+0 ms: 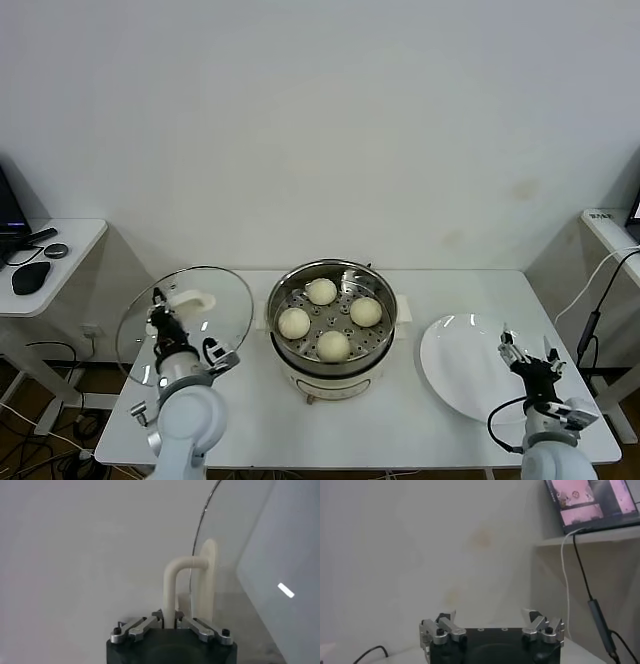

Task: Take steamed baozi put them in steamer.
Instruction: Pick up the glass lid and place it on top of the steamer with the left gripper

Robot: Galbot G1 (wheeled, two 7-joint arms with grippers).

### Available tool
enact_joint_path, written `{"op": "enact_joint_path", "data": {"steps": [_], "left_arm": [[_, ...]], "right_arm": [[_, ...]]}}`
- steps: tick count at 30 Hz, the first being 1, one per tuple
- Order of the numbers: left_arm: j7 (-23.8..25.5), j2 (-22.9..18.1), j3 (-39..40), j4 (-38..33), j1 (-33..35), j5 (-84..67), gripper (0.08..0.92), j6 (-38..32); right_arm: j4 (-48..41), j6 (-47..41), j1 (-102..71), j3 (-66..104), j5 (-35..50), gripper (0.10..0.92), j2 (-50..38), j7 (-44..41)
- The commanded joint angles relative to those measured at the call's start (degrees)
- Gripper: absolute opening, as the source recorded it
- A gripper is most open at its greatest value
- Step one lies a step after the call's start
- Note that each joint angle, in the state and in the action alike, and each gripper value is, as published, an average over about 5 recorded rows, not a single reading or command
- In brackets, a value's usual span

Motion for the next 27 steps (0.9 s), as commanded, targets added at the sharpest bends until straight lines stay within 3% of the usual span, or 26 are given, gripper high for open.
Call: {"op": "enact_joint_path", "data": {"steps": [1, 11, 27], "left_arm": [[2.4, -3.8, 12.2, 2.4, -5.6, 3.6, 0.173, 1.2], [2.2, -6.9, 22.8, 9.8, -14.6, 3.5, 0.173, 1.3], [-0.2, -6.9, 33.4, 14.5, -18.9, -0.9, 0.173, 1.2]], "right_arm": [[0.2, 0.5, -1.2, 1.0, -1.1, 0.823, 2.0, 0.0], [1.0, 1.1, -3.4, 3.1, -2.0, 0.823, 4.1, -0.4], [1.9, 0.5, -5.1, 2.4, -3.2, 0.823, 4.4, -1.3]]}}
